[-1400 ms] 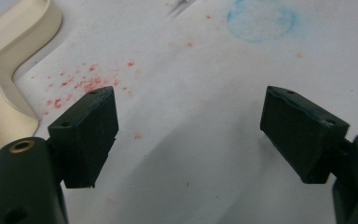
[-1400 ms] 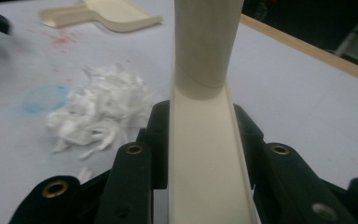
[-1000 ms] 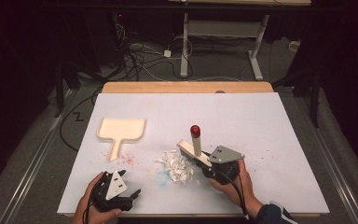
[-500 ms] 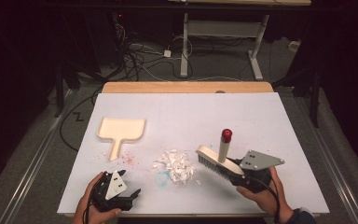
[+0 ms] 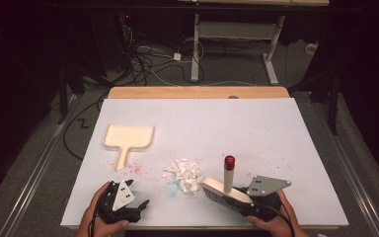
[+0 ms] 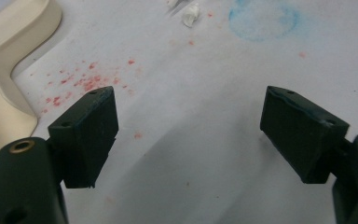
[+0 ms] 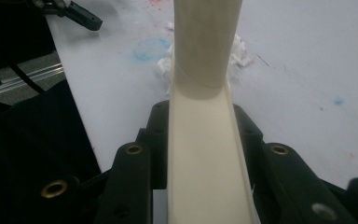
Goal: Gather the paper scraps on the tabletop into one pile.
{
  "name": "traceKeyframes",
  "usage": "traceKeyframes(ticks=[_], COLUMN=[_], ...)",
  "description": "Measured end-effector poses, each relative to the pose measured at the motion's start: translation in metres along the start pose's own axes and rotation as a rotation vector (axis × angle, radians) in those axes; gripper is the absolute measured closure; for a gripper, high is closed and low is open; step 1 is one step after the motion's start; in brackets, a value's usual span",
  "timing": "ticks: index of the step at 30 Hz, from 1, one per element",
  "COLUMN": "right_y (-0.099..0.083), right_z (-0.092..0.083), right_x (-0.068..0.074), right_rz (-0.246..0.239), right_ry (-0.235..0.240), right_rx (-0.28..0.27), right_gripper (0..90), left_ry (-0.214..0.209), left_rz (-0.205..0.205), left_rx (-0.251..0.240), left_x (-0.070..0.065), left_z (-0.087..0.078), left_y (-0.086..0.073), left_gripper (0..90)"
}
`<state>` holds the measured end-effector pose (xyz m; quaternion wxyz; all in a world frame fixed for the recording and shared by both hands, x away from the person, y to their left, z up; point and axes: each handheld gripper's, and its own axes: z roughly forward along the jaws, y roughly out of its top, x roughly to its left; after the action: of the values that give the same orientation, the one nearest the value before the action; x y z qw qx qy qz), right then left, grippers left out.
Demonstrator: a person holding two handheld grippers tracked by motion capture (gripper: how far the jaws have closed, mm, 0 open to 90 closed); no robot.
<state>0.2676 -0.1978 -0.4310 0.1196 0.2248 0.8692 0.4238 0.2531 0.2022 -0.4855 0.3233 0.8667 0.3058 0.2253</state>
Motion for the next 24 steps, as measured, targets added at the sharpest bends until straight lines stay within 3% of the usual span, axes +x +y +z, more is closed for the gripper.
traceKeyframes(ticks=[4,8,19,22,24], right_y=[0.010,0.020,0.006,0.002,-0.001], right_z=[0.015,0.017,-0.027,-0.040,-0.046], right_x=[-0.004,-0.008,-0.021,-0.026,-0.030], right_rz=[-0.003,-0.011,0.020,0.022,0.027], right_ry=[-0.012,-0.034,-0.039,-0.016,0.025], right_rx=[-0.018,-0.055,-0.082,-0.073,-0.047], right_gripper=[68.1,68.0,67.9,67.9,67.9], left_ry=[0.000,-0.001,0.006,0.003,0.002], left_rz=[0.003,0.003,-0.001,-0.003,-0.005], left_rx=[-0.001,0.000,-0.006,-0.006,-0.007], left_x=[0.000,0.000,-0.001,-0.001,0.000], left_z=[0.000,-0.001,-0.002,-0.002,-0.001], left_y=[0.000,-0.001,0.000,0.000,0.000], left_gripper=[18.3,18.4,18.4,18.4,18.4])
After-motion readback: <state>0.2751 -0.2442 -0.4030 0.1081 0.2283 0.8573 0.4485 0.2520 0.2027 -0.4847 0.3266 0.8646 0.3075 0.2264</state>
